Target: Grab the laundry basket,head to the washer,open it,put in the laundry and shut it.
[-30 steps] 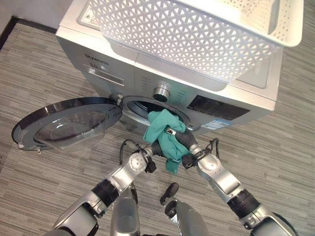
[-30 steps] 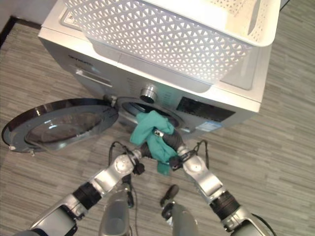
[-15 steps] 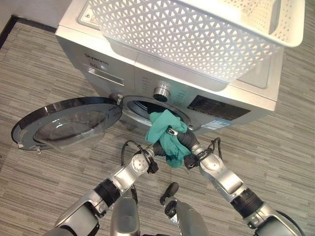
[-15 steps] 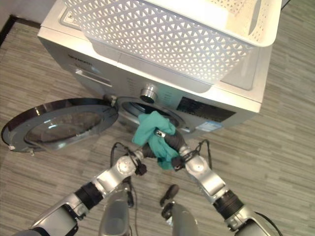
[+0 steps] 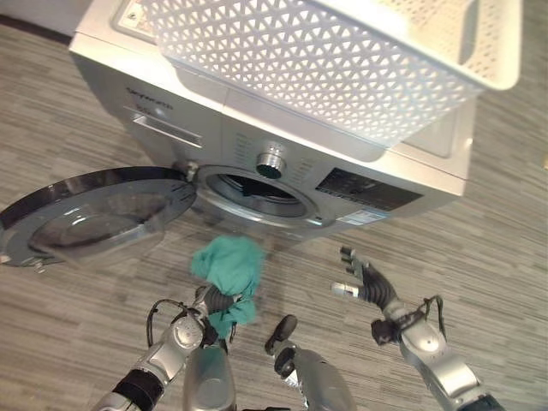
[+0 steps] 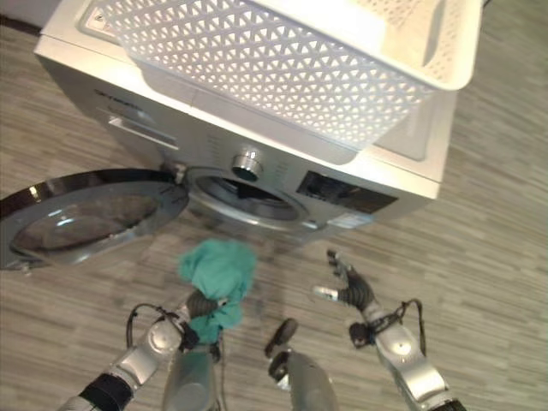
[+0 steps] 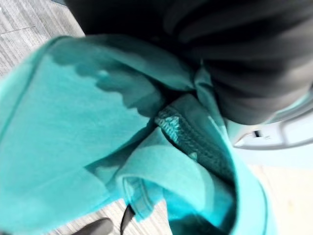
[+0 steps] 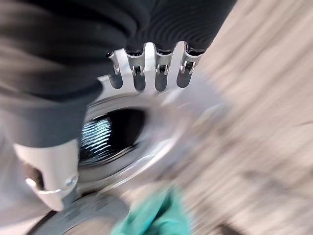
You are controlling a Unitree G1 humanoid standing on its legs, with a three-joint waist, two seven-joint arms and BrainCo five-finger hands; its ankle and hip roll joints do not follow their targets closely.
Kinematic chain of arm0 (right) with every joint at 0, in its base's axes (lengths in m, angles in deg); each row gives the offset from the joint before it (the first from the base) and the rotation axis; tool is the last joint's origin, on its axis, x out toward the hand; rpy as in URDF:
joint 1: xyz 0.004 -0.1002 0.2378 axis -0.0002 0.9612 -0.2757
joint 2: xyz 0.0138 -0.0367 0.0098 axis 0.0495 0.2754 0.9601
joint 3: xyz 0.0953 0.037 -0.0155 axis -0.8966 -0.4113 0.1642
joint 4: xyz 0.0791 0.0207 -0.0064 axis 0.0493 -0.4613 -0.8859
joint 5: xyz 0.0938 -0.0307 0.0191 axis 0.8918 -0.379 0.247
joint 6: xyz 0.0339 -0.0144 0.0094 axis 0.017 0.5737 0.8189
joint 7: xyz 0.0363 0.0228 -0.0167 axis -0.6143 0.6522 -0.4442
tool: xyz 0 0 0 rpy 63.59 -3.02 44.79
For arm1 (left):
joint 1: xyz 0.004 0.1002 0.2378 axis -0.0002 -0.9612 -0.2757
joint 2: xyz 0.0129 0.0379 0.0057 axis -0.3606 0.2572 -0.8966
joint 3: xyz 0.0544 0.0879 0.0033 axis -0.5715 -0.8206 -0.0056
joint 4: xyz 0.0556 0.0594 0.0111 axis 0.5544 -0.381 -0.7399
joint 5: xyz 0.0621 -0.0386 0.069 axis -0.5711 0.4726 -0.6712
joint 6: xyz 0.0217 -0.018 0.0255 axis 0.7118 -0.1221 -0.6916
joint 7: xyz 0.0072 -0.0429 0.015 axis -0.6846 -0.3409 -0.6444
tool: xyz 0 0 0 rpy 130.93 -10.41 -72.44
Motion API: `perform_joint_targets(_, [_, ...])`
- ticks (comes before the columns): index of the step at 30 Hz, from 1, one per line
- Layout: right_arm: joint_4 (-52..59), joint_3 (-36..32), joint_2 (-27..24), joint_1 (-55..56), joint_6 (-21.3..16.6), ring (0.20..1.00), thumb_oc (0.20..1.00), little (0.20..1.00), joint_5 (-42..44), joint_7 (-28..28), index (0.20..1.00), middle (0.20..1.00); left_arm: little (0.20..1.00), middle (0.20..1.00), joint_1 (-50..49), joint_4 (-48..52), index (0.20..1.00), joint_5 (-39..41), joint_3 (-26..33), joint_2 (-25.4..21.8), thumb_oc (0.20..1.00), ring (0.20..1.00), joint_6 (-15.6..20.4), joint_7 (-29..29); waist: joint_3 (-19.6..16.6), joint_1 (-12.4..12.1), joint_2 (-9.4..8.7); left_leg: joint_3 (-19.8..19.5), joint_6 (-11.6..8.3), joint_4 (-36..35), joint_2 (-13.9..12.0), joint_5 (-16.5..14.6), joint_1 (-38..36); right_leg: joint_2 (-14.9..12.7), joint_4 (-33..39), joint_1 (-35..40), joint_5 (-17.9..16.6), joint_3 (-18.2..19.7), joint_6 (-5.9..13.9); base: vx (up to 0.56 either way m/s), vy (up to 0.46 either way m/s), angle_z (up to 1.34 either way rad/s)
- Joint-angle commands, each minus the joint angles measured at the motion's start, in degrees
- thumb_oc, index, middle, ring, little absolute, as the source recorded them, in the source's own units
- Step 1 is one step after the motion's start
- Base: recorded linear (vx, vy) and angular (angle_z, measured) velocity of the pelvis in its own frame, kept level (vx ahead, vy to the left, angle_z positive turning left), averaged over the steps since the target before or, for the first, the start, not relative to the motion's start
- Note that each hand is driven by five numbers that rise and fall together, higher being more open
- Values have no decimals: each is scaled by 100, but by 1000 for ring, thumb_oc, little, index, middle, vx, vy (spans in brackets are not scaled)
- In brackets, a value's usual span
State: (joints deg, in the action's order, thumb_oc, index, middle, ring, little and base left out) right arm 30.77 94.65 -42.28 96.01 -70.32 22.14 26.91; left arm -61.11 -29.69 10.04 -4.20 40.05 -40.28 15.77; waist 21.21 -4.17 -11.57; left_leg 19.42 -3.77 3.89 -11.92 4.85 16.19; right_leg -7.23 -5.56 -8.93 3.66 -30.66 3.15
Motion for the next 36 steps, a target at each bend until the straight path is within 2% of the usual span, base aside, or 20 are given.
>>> perform_joint_targets(1, [-224,-273,-114,237,-138,1000,1000,1000,-371,-146,1000,1000,200,200,-149,543,200,57,498,-39,200,200,566,333,-180,79,110,21,-20,-177,263,262,570,36,57,427,398,138,193,16,-10,-14])
perform_joint_targets(2, [-888,-323,28,397,-70,1000,1000,1000,-523,-170,1000,1000,200,200,-410,705,200,108,768,-148,200,200,604,336,-208,67,118,0,-23,-156,263,265,574,61,57,441,413,121,172,10,-17,-6])
perform_joint_targets(5, [-1842,-212,331,375,47,1000,1000,1000,-838,-86,1000,1000,200,200,-564,930,200,131,944,-175,200,200,635,318,-265,57,102,-37,-22,-135,269,271,601,95,73,452,437,99,143,0,0,0])
perform_joint_targets(6, [-2932,-64,726,67,167,1000,1000,1000,-1240,323,1000,1000,200,200,-419,915,200,79,891,-85,200,200,628,472,-274,51,108,-64,-10,-137,287,272,634,115,90,432,444,104,135,0,0,0])
perform_joint_targets(8, [-3384,-39,882,-40,230,1000,1000,1000,-1358,509,1000,1000,200,200,-319,858,200,76,847,-32,200,200,624,554,-287,54,101,-69,-6,-136,289,272,650,121,97,424,442,103,134,0,0,0])
perform_joint_targets(11, [-4496,-81,1306,-363,271,1000,1000,1000,-1252,891,1000,1000,200,200,91,583,200,201,693,194,200,200,620,780,-298,57,83,-95,11,-102,307,277,766,143,105,350,449,115,118,0,0,0])
perform_joint_targets(14, [-5135,-175,1522,-614,333,1000,1000,1000,-960,1130,1000,1000,200,200,581,407,200,510,524,384,200,200,595,881,-257,92,88,-117,29,-23,317,274,935,146,43,193,469,119,82,-8,-5,1])
perform_joint_targets(21, [-4997,-148,1498,-858,367,1000,1000,1000,-699,1322,1000,1000,200,200,1618,52,200,1027,306,734,200,200,590,1103,43,166,125,-154,50,164,292,274,1340,107,-274,-244,511,149,2,-58,-10,3])
perform_joint_targets(26, [-5036,55,1498,-1130,373,1000,1000,1000,-606,1478,1000,1000,200,200,2635,-598,200,1519,280,987,200,200,621,1480,300,279,150,-178,62,271,248,290,1700,74,-636,-691,560,111,-34,-63,-9,2])
perform_joint_targets(28, [-4849,398,1406,-1283,390,1000,1000,1000,-988,1511,1000,1000,200,200,3181,-731,200,1802,387,872,200,200,709,1634,453,353,152,-205,51,345,205,316,1941,37,-858,-1002,598,135,-48,-94,-20,1])
perform_joint_targets(29, [-4567,786,1237,-1331,498,1000,1000,1000,-1725,1555,1000,1000,200,200,3415,-735,200,1913,424,776,200,200,742,1683,515,355,130,-238,44,382,188,324,2065,23,-920,-1108,612,140,-51,-76,-28,-1])
perform_joint_targets(30, [-4526,790,1235,-1334,534,1000,1000,1000,-1772,1556,1000,1000,200,200,3431,-748,200,1925,448,760,200,200,744,1679,508,387,127,-246,43,399,187,320,2095,19,-938,-1134,623,136,-54,-38,-52,2])
perform_joint_targets(32, [-3668,1268,874,-1269,561,1000,1000,1000,-2775,1462,1000,1000,200,200,3971,-707,200,2108,679,419,200,200,898,1953,645,521,27,-321,25,525,119,305,2413,1,-1198,-1521,641,152,-43,-72,-38,6])
perform_joint_targets(33, [-3635,1261,857,-1278,575,1000,1000,1000,-2774,1447,1000,1000,200,200,4002,-725,200,2120,683,411,200,200,905,1953,634,536,29,-327,27,547,119,300,2458,-10,-1230,-1567,654,151,-43,-91,-2,8])
perform_joint_targets(34, [-3506,988,878,-1210,404,1000,1000,1000,-2204,1383,1000,1000,200,200,4227,-746,200,2338,814,263,200,200,1004,1976,642,656,-39,-376,31,600,85,289,2635,-28,-1332,-1800,640,216,-35,-32,15,10])
perform_joint_targets(35, [-3501,984,869,-1220,400,1000,1000,1000,-2182,1374,1000,1000,200,200,4248,-759,200,2353,809,257,200,200,1010,1967,626,656,-39,-376,32,615,81,286,2674,-32,-1355,-1842,647,220,-36,-69,-5,6])
perform_joint_targets(36, [-3453,839,880,-1180,193,1000,1000,1000,-1670,1251,1000,1000,200,200,4540,-840,200,2617,895,162,200,200,1075,1943,625,749,-111,-408,53,725,27,253,2919,-58,-1503,-2116,639,233,-33,-35,-17,3])
